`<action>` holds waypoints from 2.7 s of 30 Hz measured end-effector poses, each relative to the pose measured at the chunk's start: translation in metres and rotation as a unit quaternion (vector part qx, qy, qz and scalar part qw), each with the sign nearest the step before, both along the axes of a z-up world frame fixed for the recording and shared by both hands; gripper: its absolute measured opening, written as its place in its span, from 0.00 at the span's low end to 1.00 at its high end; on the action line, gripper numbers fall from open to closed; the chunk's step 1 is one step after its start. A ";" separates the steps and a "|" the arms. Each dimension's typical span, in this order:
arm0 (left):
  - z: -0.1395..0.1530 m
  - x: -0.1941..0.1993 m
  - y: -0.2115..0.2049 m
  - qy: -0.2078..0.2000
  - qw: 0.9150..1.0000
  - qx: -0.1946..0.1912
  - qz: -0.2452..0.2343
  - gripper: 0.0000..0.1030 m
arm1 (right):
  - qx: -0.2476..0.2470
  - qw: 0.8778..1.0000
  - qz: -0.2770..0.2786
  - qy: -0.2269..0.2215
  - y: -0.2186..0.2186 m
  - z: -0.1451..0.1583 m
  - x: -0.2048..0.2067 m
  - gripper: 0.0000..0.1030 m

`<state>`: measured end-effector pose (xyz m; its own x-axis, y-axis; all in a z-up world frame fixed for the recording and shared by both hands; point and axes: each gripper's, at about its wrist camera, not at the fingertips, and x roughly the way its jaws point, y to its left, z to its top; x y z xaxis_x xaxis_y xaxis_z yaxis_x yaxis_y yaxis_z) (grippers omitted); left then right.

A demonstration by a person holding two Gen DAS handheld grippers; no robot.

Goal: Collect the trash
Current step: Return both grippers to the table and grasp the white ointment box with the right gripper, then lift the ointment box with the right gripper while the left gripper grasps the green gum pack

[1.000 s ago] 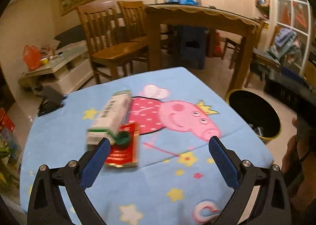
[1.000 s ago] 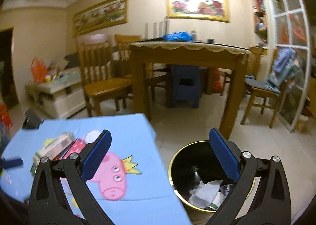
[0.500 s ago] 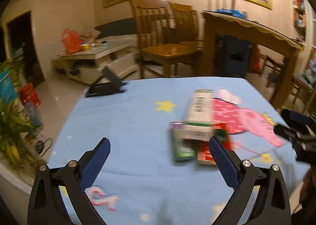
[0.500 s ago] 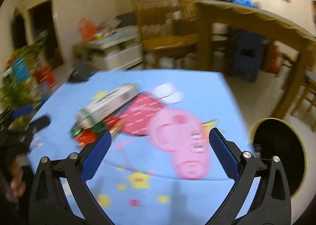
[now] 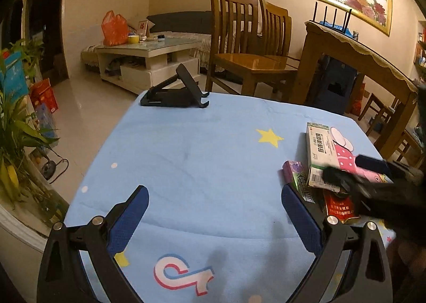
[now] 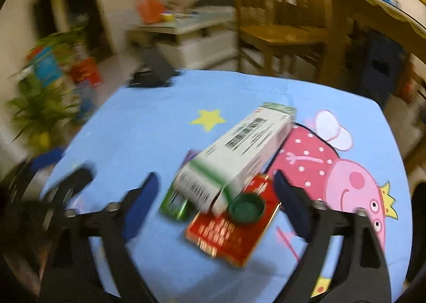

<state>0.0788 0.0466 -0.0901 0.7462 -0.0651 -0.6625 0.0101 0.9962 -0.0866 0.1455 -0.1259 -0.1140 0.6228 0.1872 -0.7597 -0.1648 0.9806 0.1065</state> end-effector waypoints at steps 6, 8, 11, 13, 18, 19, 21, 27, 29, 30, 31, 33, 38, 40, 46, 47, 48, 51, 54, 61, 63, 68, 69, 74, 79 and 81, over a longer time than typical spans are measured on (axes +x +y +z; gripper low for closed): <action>-0.003 0.003 -0.002 0.002 1.000 0.003 -0.005 0.93 | -0.019 0.994 -0.078 0.073 0.007 -0.011 0.064 0.80; -0.004 0.004 -0.001 0.006 1.000 0.001 -0.006 0.93 | -0.020 0.991 -0.079 0.102 0.007 -0.019 0.072 0.62; -0.004 0.005 0.004 0.007 1.000 -0.006 -0.003 0.93 | 0.011 0.992 -0.063 0.112 -0.006 -0.020 0.069 0.55; -0.005 0.006 0.008 0.011 1.000 -0.016 -0.002 0.93 | 0.076 0.991 -0.045 0.103 -0.032 -0.011 0.058 0.51; -0.010 0.011 0.007 0.024 0.999 -0.031 -0.012 0.93 | 0.164 0.983 -0.058 0.058 -0.119 0.021 0.015 0.49; -0.011 0.012 0.007 0.026 0.999 -0.033 -0.014 0.93 | 0.169 0.982 -0.064 0.057 -0.135 0.020 0.008 0.49; -0.013 0.013 0.004 0.030 0.999 -0.035 -0.018 0.93 | 0.166 0.981 -0.079 0.062 -0.169 0.009 -0.010 0.49; -0.022 0.019 -0.019 0.056 0.997 -0.030 -0.050 0.93 | 0.149 0.981 -0.099 0.068 -0.225 -0.042 -0.063 0.44; -0.025 0.027 -0.035 0.071 0.995 -0.019 -0.061 0.93 | 0.077 0.991 -0.092 0.058 -0.211 -0.037 -0.064 0.47; -0.025 0.030 -0.043 0.072 0.995 -0.008 -0.065 0.93 | 0.041 0.994 -0.089 0.056 -0.201 -0.039 -0.063 0.47; -0.024 0.034 -0.050 0.071 0.995 0.004 -0.067 0.92 | 0.014 0.995 -0.085 0.053 -0.195 -0.040 -0.063 0.47; -0.021 0.043 -0.064 0.068 0.995 0.011 -0.071 0.91 | -0.027 0.996 -0.072 0.048 -0.186 -0.041 -0.063 0.47; -0.030 0.063 -0.087 0.092 0.992 0.016 -0.081 0.84 | 0.030 0.996 -0.067 0.049 -0.204 -0.041 -0.066 0.46; -0.040 0.073 -0.090 0.111 0.991 0.021 -0.078 0.73 | 0.046 0.996 -0.065 0.050 -0.207 -0.041 -0.070 0.46; -0.043 0.071 -0.106 0.108 0.987 0.043 -0.106 0.35 | 0.050 0.996 -0.063 0.050 -0.208 -0.037 -0.072 0.46; -0.042 0.069 -0.106 0.110 0.987 0.034 -0.112 0.32 | 0.053 0.995 -0.065 0.050 -0.210 -0.037 -0.072 0.46; -0.041 0.067 -0.105 0.113 0.988 0.037 -0.102 0.32 | 0.057 0.995 -0.066 0.050 -0.212 -0.037 -0.072 0.46; -0.041 0.053 -0.091 0.108 0.990 0.020 -0.085 0.32 | 0.056 0.995 -0.069 0.048 -0.211 -0.039 -0.070 0.46; -0.043 0.040 -0.072 0.109 0.991 -0.007 -0.082 0.32 | 0.044 0.996 -0.068 0.047 -0.208 -0.039 -0.072 0.46; -0.042 0.038 -0.076 0.121 0.988 0.030 -0.092 0.37 | 0.034 0.996 -0.071 0.045 -0.205 -0.039 -0.075 0.46; -0.043 0.039 -0.085 0.120 0.987 0.061 -0.084 0.37 | 0.034 0.996 -0.071 0.045 -0.205 -0.039 -0.075 0.46; -0.044 0.036 -0.088 0.127 0.989 0.054 -0.044 0.47 | 0.031 0.996 -0.069 0.045 -0.205 -0.039 -0.076 0.46; -0.046 0.032 -0.093 0.124 0.990 0.063 -0.037 0.50 | 0.031 0.996 -0.069 0.045 -0.205 -0.039 -0.076 0.46; -0.047 0.021 -0.101 0.096 0.991 0.089 -0.034 0.48 | 0.032 0.996 -0.069 0.044 -0.205 -0.038 -0.077 0.46; -0.040 0.024 -0.080 0.112 0.992 0.056 -0.002 0.28 | 0.023 0.997 -0.064 0.030 -0.204 -0.032 -0.081 0.46; -0.041 0.023 -0.072 0.109 0.992 0.065 0.023 0.28 | 0.021 0.997 -0.063 0.025 -0.205 -0.030 -0.082 0.46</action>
